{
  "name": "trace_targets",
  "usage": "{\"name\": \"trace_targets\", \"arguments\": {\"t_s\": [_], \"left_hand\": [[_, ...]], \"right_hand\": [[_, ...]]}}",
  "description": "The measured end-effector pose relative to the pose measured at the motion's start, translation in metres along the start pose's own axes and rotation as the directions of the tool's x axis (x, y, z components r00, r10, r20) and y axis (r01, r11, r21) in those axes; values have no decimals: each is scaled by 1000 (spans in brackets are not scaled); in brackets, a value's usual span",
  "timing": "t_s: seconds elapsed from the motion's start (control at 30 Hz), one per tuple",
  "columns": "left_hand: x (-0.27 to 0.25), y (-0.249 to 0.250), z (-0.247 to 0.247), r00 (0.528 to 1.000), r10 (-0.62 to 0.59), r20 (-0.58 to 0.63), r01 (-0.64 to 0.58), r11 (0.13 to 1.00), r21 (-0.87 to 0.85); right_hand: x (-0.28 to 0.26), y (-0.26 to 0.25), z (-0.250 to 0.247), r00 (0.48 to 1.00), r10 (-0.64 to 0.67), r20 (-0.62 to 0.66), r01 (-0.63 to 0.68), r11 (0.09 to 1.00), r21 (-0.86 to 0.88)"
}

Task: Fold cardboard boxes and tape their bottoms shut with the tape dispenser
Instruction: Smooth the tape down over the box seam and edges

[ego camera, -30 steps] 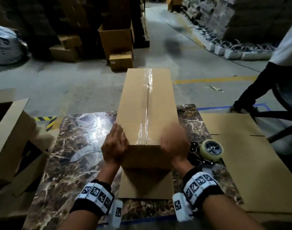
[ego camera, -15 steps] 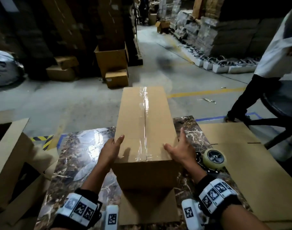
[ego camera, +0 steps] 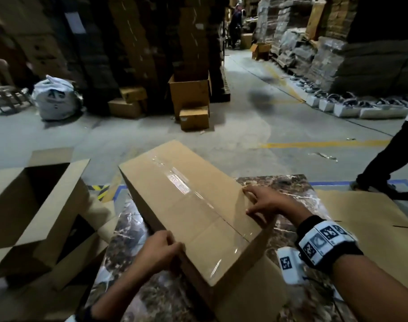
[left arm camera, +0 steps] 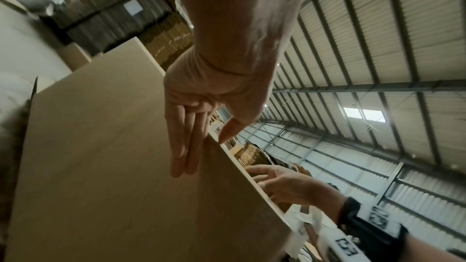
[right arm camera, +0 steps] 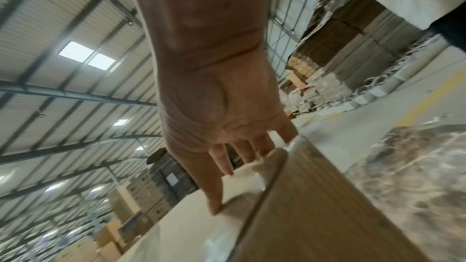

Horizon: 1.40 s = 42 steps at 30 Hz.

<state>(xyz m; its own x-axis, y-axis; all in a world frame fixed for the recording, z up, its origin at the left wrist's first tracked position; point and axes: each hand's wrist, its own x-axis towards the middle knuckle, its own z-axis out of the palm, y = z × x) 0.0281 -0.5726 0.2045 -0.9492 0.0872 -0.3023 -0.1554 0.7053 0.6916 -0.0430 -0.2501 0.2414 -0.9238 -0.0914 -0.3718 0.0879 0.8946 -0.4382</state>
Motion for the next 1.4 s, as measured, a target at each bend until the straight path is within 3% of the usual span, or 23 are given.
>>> {"name": "trace_targets", "arguments": {"t_s": [0.07, 0.13, 0.23, 0.3, 0.47, 0.57, 0.67, 0.8, 0.9, 1.0, 1.2, 1.33, 1.4], "left_hand": [[13, -12, -24, 996, 16, -83, -9, 997, 80], [30, -18, -55, 967, 73, -244, -43, 991, 128], [72, -26, -99, 872, 139, -470, -41, 976, 213], [106, -30, -123, 834, 148, -531, -18, 970, 242], [186, -51, -146, 902, 90, -423, 78, 928, 365], [226, -61, -148, 955, 79, -287, 71, 876, 477], [243, -61, -160, 978, 40, -206, 59, 890, 452], [242, -55, -167, 956, 77, -282, 23, 942, 336], [231, -57, -165, 909, 5, -417, 97, 970, 222], [209, -73, -164, 879, -64, -473, 154, 976, 154], [135, -102, -153, 882, -126, -455, 208, 969, 134], [80, -96, -133, 866, -202, -457, 217, 976, -20], [54, -87, -110, 887, -225, -402, 197, 974, -111]], "right_hand": [[0, -28, 3, 999, -29, -37, 23, 985, -171], [-8, -59, 12, 992, -112, -65, 88, 952, -295], [-31, -108, 39, 984, -180, -5, 171, 942, -288], [-43, -132, 66, 980, -174, 96, 195, 931, -308], [-50, -147, 111, 983, -75, 167, 143, 884, -446], [-44, -139, 110, 982, -70, 176, 148, 865, -480], [-30, -126, 97, 976, -81, 202, 180, 823, -539], [-12, -99, 74, 975, -89, 202, 187, 819, -543], [-6, -83, 59, 977, -92, 194, 179, 849, -498], [-2, -73, 50, 980, -100, 171, 173, 848, -501], [17, -62, 49, 985, -148, 86, 171, 845, -506], [34, -58, 45, 975, -221, 2, 191, 840, -508], [43, -53, 42, 975, -214, -62, 153, 846, -510]]}}
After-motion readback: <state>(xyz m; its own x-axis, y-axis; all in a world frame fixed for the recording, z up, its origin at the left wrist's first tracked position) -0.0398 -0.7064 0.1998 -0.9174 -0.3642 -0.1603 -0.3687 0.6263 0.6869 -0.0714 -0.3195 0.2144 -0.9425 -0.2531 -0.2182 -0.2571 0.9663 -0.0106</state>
